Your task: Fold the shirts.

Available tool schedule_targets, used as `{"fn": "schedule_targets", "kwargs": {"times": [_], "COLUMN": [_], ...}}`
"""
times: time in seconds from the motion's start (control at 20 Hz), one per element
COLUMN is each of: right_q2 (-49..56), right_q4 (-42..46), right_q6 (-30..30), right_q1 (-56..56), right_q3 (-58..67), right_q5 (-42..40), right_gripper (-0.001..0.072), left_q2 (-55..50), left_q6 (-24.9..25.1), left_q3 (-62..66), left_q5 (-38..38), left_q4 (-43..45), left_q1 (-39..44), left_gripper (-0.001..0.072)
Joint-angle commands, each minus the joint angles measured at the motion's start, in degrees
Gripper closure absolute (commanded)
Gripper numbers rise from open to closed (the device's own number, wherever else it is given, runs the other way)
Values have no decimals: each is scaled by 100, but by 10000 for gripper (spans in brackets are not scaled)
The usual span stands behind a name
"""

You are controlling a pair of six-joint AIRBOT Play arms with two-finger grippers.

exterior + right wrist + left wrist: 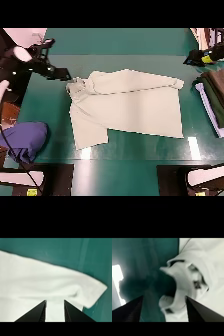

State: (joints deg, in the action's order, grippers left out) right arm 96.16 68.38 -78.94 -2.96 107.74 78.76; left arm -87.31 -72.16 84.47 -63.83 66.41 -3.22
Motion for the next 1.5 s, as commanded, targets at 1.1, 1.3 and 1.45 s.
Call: {"fn": "schedule_targets", "kwargs": {"times": [1.1,1.3,1.45], "right_q2": [-3362,-3362,-3357], "right_q4": [-713,654,417], "right_q6": [671,535,540], "right_q1": [-835,-861,-1362], "right_q3": [-4715,-4839,-5674], "right_q5": [599,1043,916], "right_gripper": [475,470,169], "left_q2": [505,977,1386], "left_q6": [1235,1261,1263], "left_q3": [-3276,-2822,-2732], "left_q5": [-59,-170,-166], "left_q4": [-2015,-2013,-1996], "left_q1": [-463,-463,-463], "left_gripper": [677,678,677]}}
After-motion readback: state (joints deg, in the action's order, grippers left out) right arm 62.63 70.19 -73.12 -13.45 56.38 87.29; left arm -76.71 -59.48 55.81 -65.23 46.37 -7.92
